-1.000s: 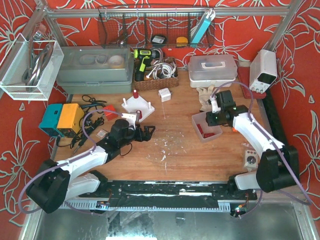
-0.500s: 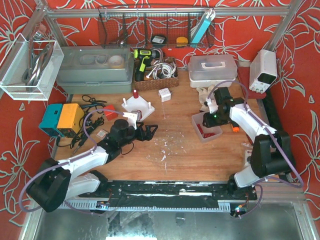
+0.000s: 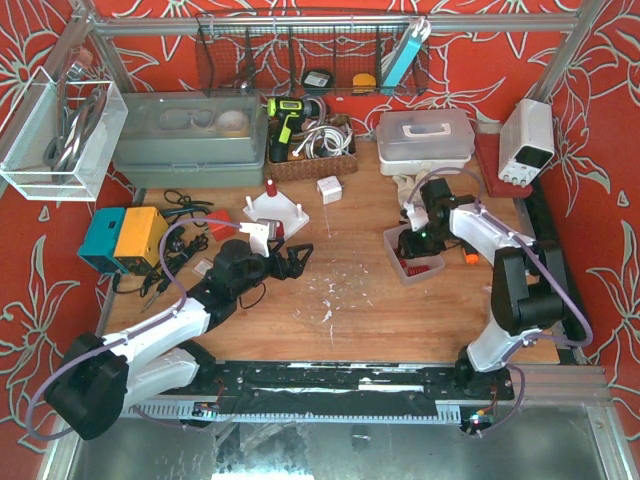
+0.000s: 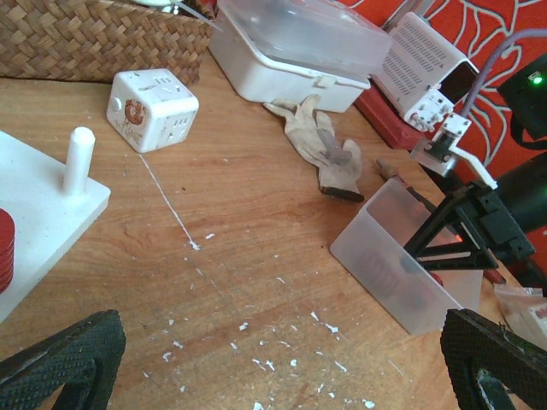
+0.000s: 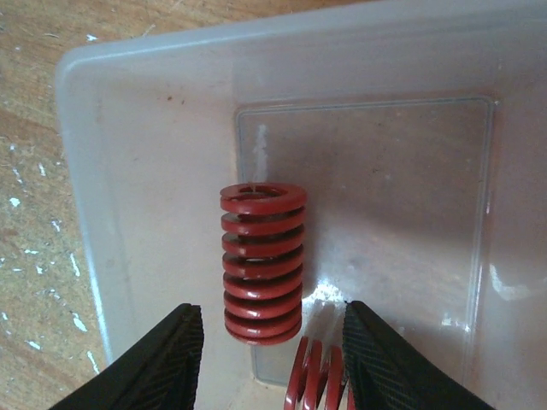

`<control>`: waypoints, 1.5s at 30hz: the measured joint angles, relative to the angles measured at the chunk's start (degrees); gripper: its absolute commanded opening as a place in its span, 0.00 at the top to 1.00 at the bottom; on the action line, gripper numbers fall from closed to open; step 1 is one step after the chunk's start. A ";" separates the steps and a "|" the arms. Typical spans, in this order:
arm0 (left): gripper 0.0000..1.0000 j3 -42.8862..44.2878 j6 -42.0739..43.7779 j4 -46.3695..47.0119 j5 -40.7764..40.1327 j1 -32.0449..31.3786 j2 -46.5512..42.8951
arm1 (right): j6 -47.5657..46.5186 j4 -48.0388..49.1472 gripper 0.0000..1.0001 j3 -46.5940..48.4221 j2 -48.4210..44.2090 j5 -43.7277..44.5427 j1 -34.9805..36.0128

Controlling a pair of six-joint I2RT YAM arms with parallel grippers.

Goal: Install the large spring

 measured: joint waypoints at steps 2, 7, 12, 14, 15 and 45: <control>0.00 -0.02 0.04 0.00 -0.20 -0.02 0.00 | -0.02 0.39 0.53 0.00 1.05 -0.09 0.00; 0.00 0.00 0.26 -0.11 -0.70 -0.04 0.00 | -0.17 1.27 0.56 -0.02 4.20 0.11 0.00; 0.00 -0.02 0.46 -0.24 -1.03 -0.07 -0.02 | -0.15 1.77 0.57 -0.04 4.83 2.49 0.00; 0.00 -0.02 0.48 -0.33 -1.11 -0.07 -0.02 | -0.13 1.97 0.58 -0.04 4.83 3.10 0.00; 0.00 -0.02 0.50 -0.37 -1.16 -0.07 -0.02 | -0.13 2.08 0.57 -0.04 4.83 3.41 0.00; 0.00 -0.02 -0.26 -3.23 -6.78 -0.42 -2.14 | -0.68 2.47 1.00 0.11 -2.64 11.85 4.81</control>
